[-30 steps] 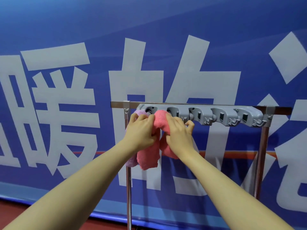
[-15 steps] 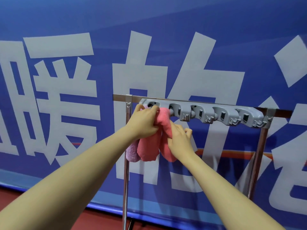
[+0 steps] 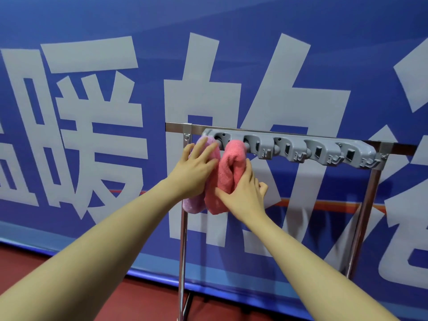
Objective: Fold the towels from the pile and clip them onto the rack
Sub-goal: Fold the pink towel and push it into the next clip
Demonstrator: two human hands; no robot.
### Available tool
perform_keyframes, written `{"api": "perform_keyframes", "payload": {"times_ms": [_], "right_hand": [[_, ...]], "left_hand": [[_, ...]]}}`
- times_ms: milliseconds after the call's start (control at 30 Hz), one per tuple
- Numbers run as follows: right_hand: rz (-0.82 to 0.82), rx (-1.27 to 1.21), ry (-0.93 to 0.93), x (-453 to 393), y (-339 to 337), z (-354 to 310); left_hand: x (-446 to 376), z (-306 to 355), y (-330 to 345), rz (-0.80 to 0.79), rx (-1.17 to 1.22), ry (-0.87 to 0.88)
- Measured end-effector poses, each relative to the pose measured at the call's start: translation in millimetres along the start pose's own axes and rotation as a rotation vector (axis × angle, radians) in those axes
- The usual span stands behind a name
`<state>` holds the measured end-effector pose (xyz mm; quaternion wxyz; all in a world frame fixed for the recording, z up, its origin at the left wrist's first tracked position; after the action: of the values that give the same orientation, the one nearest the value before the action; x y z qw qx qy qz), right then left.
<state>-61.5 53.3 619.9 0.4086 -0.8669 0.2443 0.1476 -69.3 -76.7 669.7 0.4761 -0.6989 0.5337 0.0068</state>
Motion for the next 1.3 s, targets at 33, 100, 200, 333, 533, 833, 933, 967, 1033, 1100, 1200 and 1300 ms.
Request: {"api": "perform_keyframes", "payload": {"times_ms": [33,100,200,333,533,833,933,967,1033,1100,1200,1300], "right_hand": [[0.026,0.001,0.047,0.9,2.5,-1.4],[0.076,-0.003,0.124,2.6,7.6,-3.4],[0.155,0.004,0.166,1.6,12.8,-2.8],[0.223,0.099,0.107,-6.6,8.9,6.4],[0.267,0.191,0.012,-11.7,1.7,17.8],[0.042,-0.068,0.078,8.4,12.8,21.9],[-0.005,-0.11,0.082,16.8,9.9,27.5],[-0.026,-0.106,0.084,21.2,9.8,29.5],[-0.056,-0.098,0.09,33.1,9.3,33.5],[-0.071,-0.099,0.097,46.8,7.5,38.7],[-0.093,-0.074,0.111,70.0,3.0,52.5],[-0.124,-0.019,0.125,95.4,-3.9,71.2]], "left_hand": [[3.3,-1.6,2.7,0.002,-0.025,-0.047],[8.7,-2.6,6.8,-0.01,0.022,-0.118],[11.7,-0.2,9.3,0.024,0.075,-0.149],[12.3,3.4,6.3,0.079,0.025,-0.13],[10.8,7.9,2.6,0.168,0.007,-0.111],[17.2,17.1,-0.4,0.303,0.118,-0.226],[17.9,20.9,-2.0,0.289,0.096,-0.218],[18.6,23.6,-4.1,0.283,0.096,-0.226],[23.2,31.5,-9.9,0.266,0.145,-0.264],[31.8,46.2,-12.5,0.218,0.253,-0.309],[51.1,76.5,-10.5,0.165,0.297,-0.312],[73.2,105.5,-5.2,0.14,0.378,-0.338]]}}
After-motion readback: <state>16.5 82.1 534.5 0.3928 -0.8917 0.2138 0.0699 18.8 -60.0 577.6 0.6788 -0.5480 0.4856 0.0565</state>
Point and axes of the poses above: each hand's wrist, its own x-axis away from the middle knuckle, its own y-axis out of the palm, z = x × y, the point moved 6 cm from there along -x, towards the middle knuckle, and after that the axes turned 12 degrees about y, right-handed, at the moved point
